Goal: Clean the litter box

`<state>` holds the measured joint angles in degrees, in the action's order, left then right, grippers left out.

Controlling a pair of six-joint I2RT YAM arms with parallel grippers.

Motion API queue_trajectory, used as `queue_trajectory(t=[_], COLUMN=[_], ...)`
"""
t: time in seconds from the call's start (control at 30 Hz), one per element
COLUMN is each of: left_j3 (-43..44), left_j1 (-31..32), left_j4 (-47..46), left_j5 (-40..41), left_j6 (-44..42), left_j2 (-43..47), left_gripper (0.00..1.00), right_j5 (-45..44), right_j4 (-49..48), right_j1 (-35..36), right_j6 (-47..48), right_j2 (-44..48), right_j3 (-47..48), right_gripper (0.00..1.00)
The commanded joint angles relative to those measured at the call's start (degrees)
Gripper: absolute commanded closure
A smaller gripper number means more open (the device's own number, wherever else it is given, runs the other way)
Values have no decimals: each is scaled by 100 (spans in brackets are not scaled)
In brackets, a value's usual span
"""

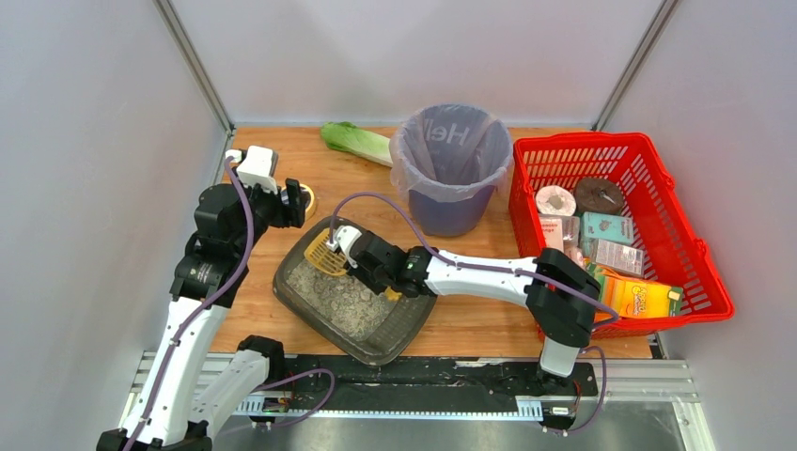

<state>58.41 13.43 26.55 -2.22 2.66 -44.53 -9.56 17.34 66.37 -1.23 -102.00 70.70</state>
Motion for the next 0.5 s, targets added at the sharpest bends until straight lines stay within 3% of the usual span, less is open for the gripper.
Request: queue_trajectory(t=[0.0,0.23,0.47], left_j3=[-32,-32,-49], left_j1=[10,10,10], left_j4=[-158,-158,-167], left_j5=[72,81,64], left_j6=[-81,-81,-72], left_j2=[50,50,6], left_gripper=[19,19,19], right_j5=[-90,244,95], right_j4=[848,2263,1738], right_j1=[43,60,131], right_j6=[255,-7,-403], right_j2=[312,242,391], right_j3=[471,824,95], right_gripper=[100,99,92])
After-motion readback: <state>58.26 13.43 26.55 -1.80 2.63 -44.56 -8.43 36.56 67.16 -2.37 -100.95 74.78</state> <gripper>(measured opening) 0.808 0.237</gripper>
